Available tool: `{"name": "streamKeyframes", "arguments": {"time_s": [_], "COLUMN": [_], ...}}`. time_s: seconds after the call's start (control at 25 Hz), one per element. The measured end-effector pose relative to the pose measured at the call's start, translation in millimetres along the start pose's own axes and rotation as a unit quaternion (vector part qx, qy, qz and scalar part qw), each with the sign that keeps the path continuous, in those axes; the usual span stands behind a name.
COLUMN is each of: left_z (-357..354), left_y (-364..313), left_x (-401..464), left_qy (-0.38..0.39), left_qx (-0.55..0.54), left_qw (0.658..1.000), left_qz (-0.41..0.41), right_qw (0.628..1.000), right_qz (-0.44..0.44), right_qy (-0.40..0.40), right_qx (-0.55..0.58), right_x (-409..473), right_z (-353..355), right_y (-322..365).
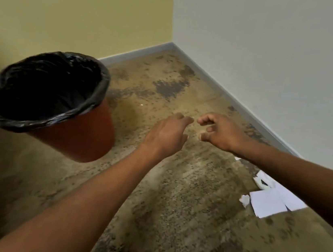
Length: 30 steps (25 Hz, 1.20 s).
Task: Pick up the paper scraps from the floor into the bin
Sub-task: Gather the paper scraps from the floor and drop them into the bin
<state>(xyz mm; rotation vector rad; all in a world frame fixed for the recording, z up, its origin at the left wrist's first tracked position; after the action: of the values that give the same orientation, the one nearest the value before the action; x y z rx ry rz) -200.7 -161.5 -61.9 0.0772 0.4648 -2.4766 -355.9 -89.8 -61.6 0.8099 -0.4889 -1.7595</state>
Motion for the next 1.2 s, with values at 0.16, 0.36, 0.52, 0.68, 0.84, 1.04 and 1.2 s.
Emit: {"name": "streamKeyframes", "arguments": {"time_s": [0.16, 0.36, 0.52, 0.68, 0.84, 1.04, 1.2], "left_z": [-60.9, -133.2, -179.4, -211.2, -227.6, -232.3, -234.7], "left_y": [-39.0, -87.5, -118.5, -146.7, -166.8, -182.0, -183.6], "left_x": [26.2, 45.9, 47.0, 48.5, 53.2, 62.0, 66.6], "left_qy": [0.099, 0.215, 0.264, 0.245, 0.217, 0.214, 0.19], "left_qx": [0.012, 0.018, -0.009, -0.05, -0.073, -0.058, -0.074], "left_qw": [0.995, 0.975, 0.963, 0.968, 0.973, 0.975, 0.979], "left_qz": [-0.019, -0.051, -0.052, -0.028, -0.016, -0.008, -0.004], "right_qw": [0.997, 0.988, 0.961, 0.932, 0.926, 0.933, 0.942], "right_qz": [-0.056, -0.103, -0.211, -0.287, -0.317, -0.292, -0.27], "right_qy": [0.015, 0.037, 0.062, 0.092, 0.12, 0.101, 0.085], "right_qx": [-0.058, -0.106, -0.168, -0.2, -0.168, -0.185, -0.179], "right_x": [-29.5, -78.1, -108.6, -128.1, -132.4, -126.4, -120.5], "right_z": [-3.3, -7.5, -0.5, 5.7, -2.0, -11.7, -19.7], "right_y": [-82.0, -173.7, -229.5, -266.9, -285.5, -286.0, -278.3]}}
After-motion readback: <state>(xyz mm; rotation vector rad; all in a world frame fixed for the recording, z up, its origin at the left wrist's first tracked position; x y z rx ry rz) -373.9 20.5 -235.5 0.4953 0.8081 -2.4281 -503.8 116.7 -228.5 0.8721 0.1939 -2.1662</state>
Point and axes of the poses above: each hand's wrist, its own x-axis towards the middle knuckle, its own z-axis out of the back of the hand, y = z × x, the point moved 2 cm from there along x, towards the middle knuckle, and after that the axes turned 13 degrees about y, right-handed, at the moved point
